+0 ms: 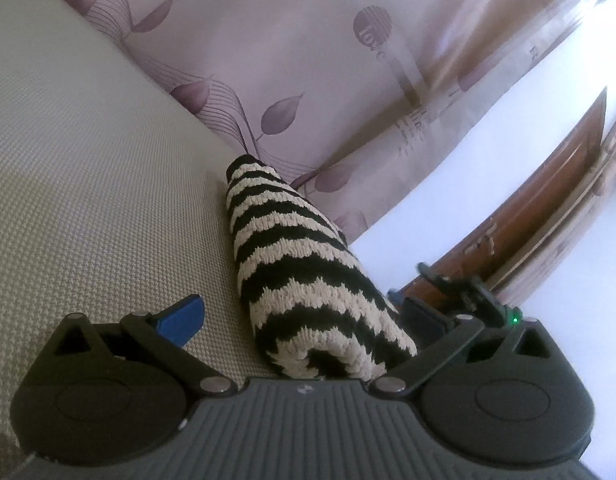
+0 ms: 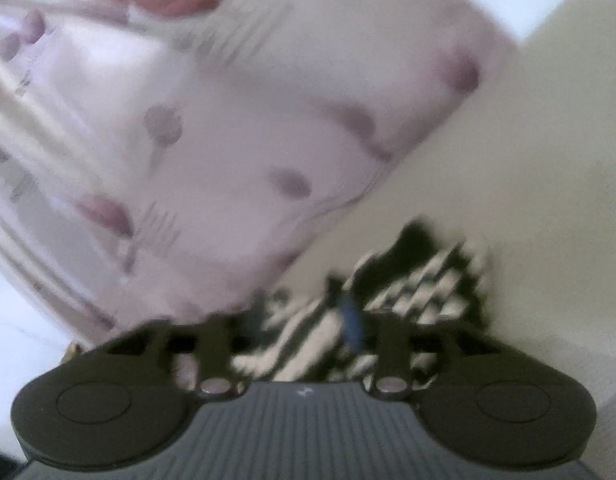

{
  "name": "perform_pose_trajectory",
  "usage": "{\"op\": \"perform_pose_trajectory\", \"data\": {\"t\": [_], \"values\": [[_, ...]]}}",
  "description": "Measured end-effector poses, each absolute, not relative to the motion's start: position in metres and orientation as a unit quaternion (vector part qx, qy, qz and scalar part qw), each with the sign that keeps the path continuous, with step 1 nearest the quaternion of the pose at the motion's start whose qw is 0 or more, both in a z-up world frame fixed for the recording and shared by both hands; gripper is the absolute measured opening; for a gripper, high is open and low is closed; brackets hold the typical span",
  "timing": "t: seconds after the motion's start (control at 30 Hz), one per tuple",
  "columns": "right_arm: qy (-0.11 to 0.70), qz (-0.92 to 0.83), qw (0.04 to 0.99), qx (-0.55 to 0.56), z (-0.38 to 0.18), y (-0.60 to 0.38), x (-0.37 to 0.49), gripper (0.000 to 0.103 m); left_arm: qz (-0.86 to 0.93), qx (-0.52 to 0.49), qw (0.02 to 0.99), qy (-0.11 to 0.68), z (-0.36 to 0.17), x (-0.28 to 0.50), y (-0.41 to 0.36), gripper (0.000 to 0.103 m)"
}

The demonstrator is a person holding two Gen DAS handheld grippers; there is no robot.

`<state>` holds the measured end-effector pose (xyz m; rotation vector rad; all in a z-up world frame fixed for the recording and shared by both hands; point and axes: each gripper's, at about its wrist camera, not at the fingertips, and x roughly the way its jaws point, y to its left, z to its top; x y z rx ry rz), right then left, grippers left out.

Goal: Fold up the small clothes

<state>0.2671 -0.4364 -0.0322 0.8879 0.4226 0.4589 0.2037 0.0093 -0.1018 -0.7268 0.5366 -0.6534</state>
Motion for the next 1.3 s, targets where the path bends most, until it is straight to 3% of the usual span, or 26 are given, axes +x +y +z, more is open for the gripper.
{"op": "perform_pose_trajectory", "data": {"t": [0.07, 0.37, 0.4, 0.43, 0.47, 0.5, 0.57, 0.63, 0.83, 1.0, 1.3], "values": [[0.219, 0.218, 0.861, 0.403, -0.034, -0.419, 0.266, 0.091, -0.309, -0.34, 0.85, 0.255, -0.1, 0.203, 0.007, 0.103], [0.253, 0.214, 0.888, 0.319, -0.039, -0.366, 0.281, 0.09, -0.31, -0.33, 0.854, 0.257, -0.099, 0.206, 0.004, 0.103], [0.253, 0.216, 0.889, 0.316, -0.039, -0.363, 0.281, 0.088, -0.31, -0.33, 0.854, 0.256, -0.099, 0.206, 0.004, 0.103], [0.252, 0.216, 0.892, 0.308, -0.038, -0.358, 0.282, 0.079, -0.31, -0.329, 0.854, 0.257, -0.099, 0.206, 0.004, 0.103], [0.252, 0.217, 0.894, 0.3, -0.038, -0.356, 0.281, 0.048, -0.31, -0.328, 0.855, 0.256, -0.099, 0.206, 0.003, 0.103], [0.261, 0.217, 0.895, 0.291, -0.038, -0.351, 0.284, 0.032, -0.31, -0.326, 0.855, 0.257, -0.099, 0.206, 0.003, 0.103], [0.264, 0.209, 0.904, 0.265, -0.039, -0.344, 0.285, 0.029, -0.309, -0.325, 0.856, 0.257, -0.098, 0.205, 0.002, 0.103], [0.258, 0.204, 0.915, 0.232, -0.036, -0.336, 0.282, 0.017, -0.309, -0.324, 0.857, 0.257, -0.098, 0.205, 0.002, 0.103], [0.187, 0.159, 0.952, 0.181, 0.004, -0.351, 0.265, 0.014, -0.31, -0.321, 0.857, 0.258, -0.098, 0.206, 0.002, 0.103], [0.175, 0.112, 0.967, 0.15, 0.029, -0.393, 0.261, 0.014, -0.31, -0.32, 0.857, 0.258, -0.099, 0.207, 0.002, 0.103], [0.265, 0.092, 0.95, 0.133, -0.035, -0.416, 0.274, 0.016, -0.307, -0.319, 0.858, 0.26, -0.103, 0.209, 0.006, 0.103]]}}
